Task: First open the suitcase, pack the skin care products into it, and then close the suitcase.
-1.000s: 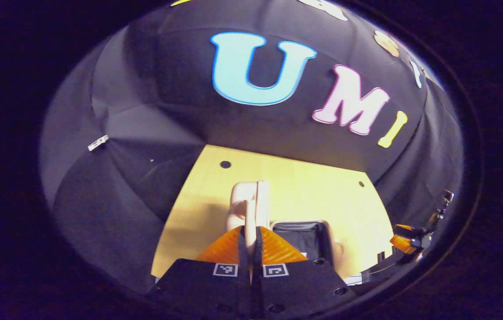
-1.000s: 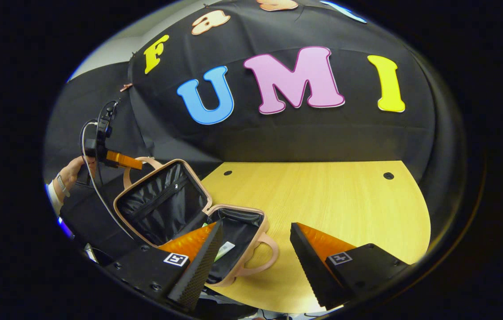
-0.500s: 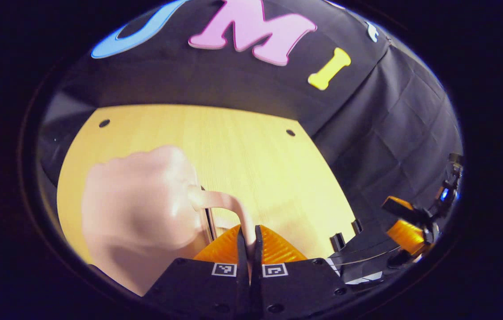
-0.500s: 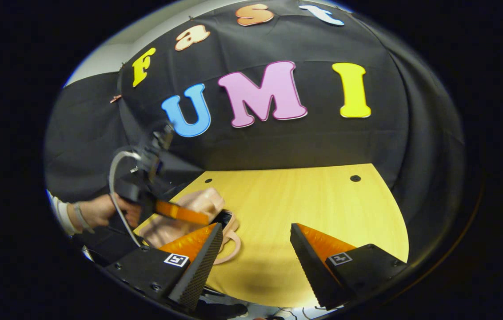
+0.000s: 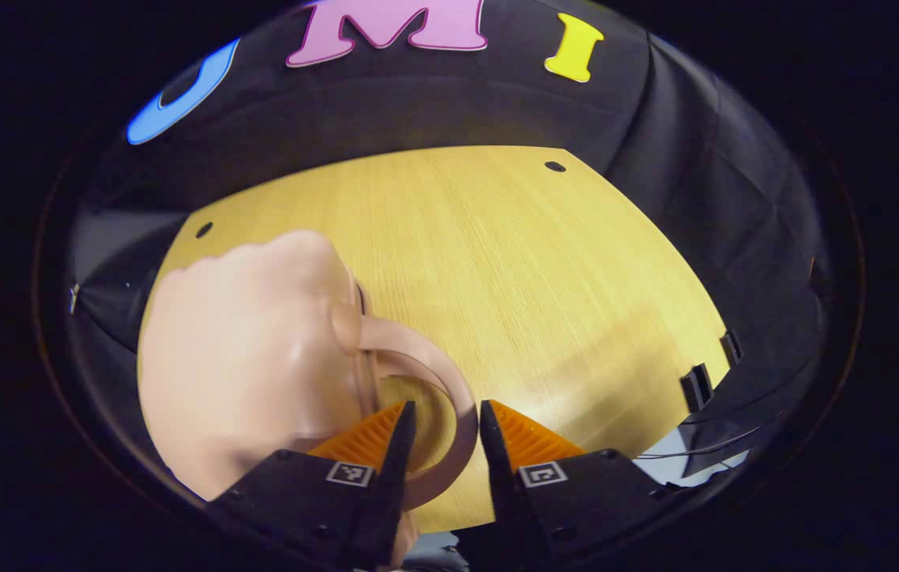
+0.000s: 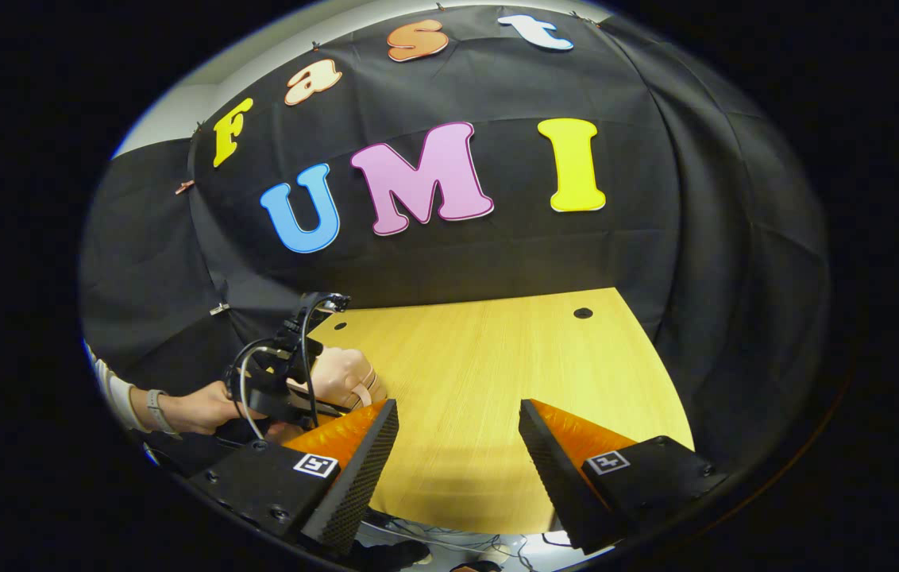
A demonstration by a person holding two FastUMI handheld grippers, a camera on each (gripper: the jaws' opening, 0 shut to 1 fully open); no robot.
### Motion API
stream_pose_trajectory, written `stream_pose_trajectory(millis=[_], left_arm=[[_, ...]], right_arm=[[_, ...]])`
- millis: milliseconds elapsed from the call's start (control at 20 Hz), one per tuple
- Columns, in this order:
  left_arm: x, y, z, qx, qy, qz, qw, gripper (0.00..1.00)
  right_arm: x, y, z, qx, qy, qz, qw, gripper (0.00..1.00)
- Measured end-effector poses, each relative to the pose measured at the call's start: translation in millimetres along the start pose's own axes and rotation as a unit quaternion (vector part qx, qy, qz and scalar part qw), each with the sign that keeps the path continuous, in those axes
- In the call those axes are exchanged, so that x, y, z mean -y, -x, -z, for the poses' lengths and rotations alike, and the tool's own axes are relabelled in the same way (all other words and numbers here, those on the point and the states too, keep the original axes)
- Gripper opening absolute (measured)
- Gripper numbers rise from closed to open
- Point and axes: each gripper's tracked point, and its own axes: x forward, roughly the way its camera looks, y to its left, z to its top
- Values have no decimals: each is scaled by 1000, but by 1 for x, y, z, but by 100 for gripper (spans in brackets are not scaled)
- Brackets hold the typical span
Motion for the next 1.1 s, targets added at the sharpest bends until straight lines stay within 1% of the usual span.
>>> stream_pose_trajectory(millis=[50,100,150,250,300,400,500,550,650,700,750,900,950,1000,1050,1100], left_arm=[[-4,22,-16,42,-11,-24,999,79],[-6,47,-37,86,-18,-47,995,90],[-3,76,-56,129,-21,-61,990,98],[3,134,-90,202,-9,-81,976,96],[9,164,-105,233,2,-84,969,96],[23,213,-129,293,7,-72,953,96],[24,249,-149,339,10,-77,938,96],[23,272,-155,361,21,-77,929,96],[20,307,-158,393,53,-73,915,96],[15,324,-159,416,62,-75,904,96],[11,331,-161,436,60,-75,895,96],[-2,358,-150,451,37,-98,887,96],[-3,366,-150,462,39,-98,881,96],[-3,374,-148,469,48,-92,877,96],[-3,374,-144,470,65,-86,876,99],[-5,374,-140,466,80,-83,877,99]], right_arm=[[8,-1,-7,9,19,9,1000,97],[9,-1,-17,19,30,8,999,97],[5,-1,-28,29,34,0,999,97],[-5,0,-56,55,46,-18,997,97],[-9,0,-69,67,54,-20,996,97],[-23,7,-98,95,62,-24,993,97],[-41,18,-125,125,69,-27,989,96],[-50,23,-138,140,78,-28,987,96],[-60,30,-157,155,93,-13,983,96],[-72,39,-164,167,94,-18,981,97],[-81,46,-173,182,94,-21,979,97],[-98,61,-182,203,88,-15,975,96],[-104,66,-185,215,89,-13,973,96],[-109,71,-188,225,96,-11,970,96],[-115,76,-187,230,106,-9,967,96],[-122,80,-189,239,124,-8,963,96]])
